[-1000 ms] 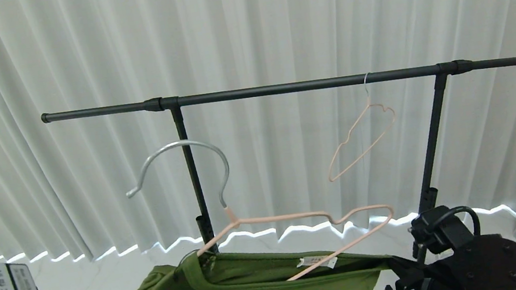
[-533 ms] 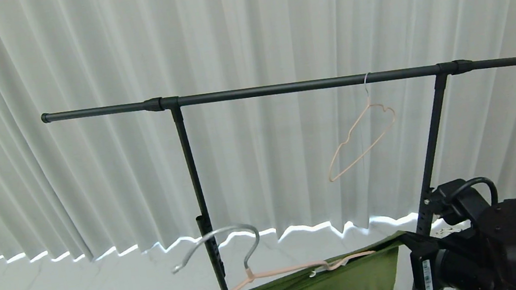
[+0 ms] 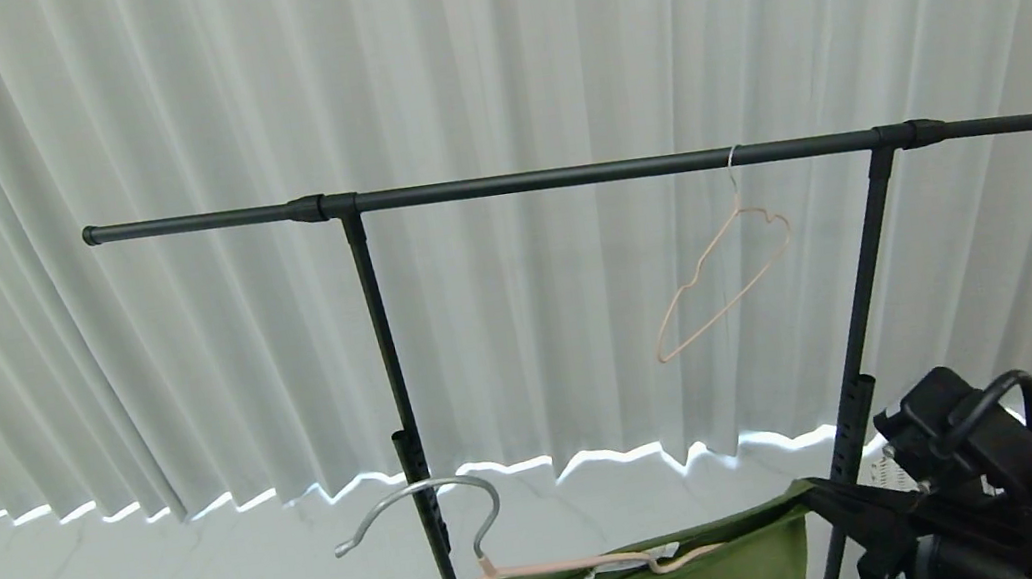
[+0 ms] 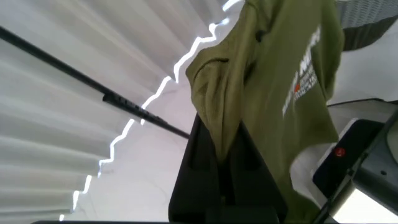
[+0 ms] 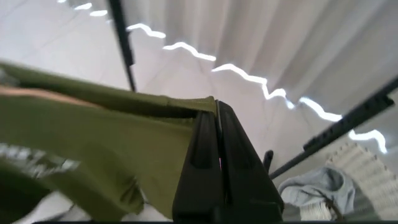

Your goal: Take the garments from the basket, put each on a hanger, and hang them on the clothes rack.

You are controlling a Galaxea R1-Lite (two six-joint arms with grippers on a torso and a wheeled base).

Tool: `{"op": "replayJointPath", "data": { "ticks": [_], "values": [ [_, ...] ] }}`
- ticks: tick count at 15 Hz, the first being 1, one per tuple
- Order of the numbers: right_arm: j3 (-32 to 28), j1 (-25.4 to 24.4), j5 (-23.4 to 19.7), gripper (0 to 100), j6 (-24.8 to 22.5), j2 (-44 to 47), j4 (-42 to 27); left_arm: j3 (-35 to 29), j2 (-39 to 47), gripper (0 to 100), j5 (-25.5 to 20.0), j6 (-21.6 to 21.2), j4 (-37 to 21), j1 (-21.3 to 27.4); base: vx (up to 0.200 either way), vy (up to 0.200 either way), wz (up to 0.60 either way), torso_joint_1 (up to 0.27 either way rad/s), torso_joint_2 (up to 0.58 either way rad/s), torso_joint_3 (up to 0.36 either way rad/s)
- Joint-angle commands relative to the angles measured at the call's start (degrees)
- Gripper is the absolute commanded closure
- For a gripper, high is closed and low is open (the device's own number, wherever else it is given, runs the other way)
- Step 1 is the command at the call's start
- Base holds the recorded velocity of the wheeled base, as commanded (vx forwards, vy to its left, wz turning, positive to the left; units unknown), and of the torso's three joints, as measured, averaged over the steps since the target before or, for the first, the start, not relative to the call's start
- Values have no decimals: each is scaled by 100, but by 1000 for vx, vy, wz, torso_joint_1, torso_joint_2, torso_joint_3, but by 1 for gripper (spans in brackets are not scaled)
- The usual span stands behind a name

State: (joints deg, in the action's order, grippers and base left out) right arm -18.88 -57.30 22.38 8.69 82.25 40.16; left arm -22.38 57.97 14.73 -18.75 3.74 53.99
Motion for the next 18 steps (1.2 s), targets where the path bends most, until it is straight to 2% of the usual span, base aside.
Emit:
{"op": "replayJointPath", "data": {
  "ticks": [1, 3, 4, 6, 8, 10, 12, 13, 14, 15, 16, 18],
  "values": [
    [-133, -537, -59, 100, -61, -376, -210, -29, 83, 100, -5, 47, 12, -3, 0, 0, 0, 0, 0, 0],
    [-265, -1091, -59, 100, -69, -482, -588, -56, -31, 100, -5, 205, 30, -3, 0, 0, 0, 0, 0, 0],
    [-300, -1407, -59, 0, -61, -587, -878, -91, -136, 100, -14, 319, 65, 6, 0, 0, 0, 0, 0, 0],
    [-256, -1750, -67, 0, -61, -702, -1089, -126, -374, 100, -31, 354, 65, 15, 0, 0, 0, 0, 0, 0],
    [-256, -1811, -234, 0, -61, -710, -1150, -100, -585, 100, -154, 354, 65, 68, 0, 0, 0, 0, 0, 0],
    [-344, -1750, -850, 0, -201, -710, -1150, -65, -787, 100, -506, 319, 65, 94, 0, 0, 0, 0, 0, 0],
    [-423, -1381, -1570, 0, -720, -666, -1212, -47, -989, 100, -989, 284, 56, 129, 0, 0, 0, 0, 0, 0],
    [-458, -1223, -1825, 0, -896, -658, -1229, -38, -1033, 100, -1086, 284, 56, 138, 0, 0, 0, 0, 0, 0],
    [-634, -774, -2511, 0, -1291, -614, -1467, -21, -1138, 100, -1323, 284, 56, 138, 0, 0, 0, 0, 0, 0],
    [-845, -616, -2853, 0, -1423, -535, -1766, 6, -1147, 100, -1394, 231, 56, 138, 0, 0, 0, 0, 0, 0],
    [-1091, -555, -3135, 0, -1440, -376, -1994, 6, -1156, 100, -1402, 135, 56, 138, 0, 0, 0, 0, 0, 0],
    [-1504, -555, -3407, 0, -1440, 107, -2047, 6, -1138, 100, -1464, 3, 56, 155, 0, 0, 0, 0, 0, 0]
  ]
}}
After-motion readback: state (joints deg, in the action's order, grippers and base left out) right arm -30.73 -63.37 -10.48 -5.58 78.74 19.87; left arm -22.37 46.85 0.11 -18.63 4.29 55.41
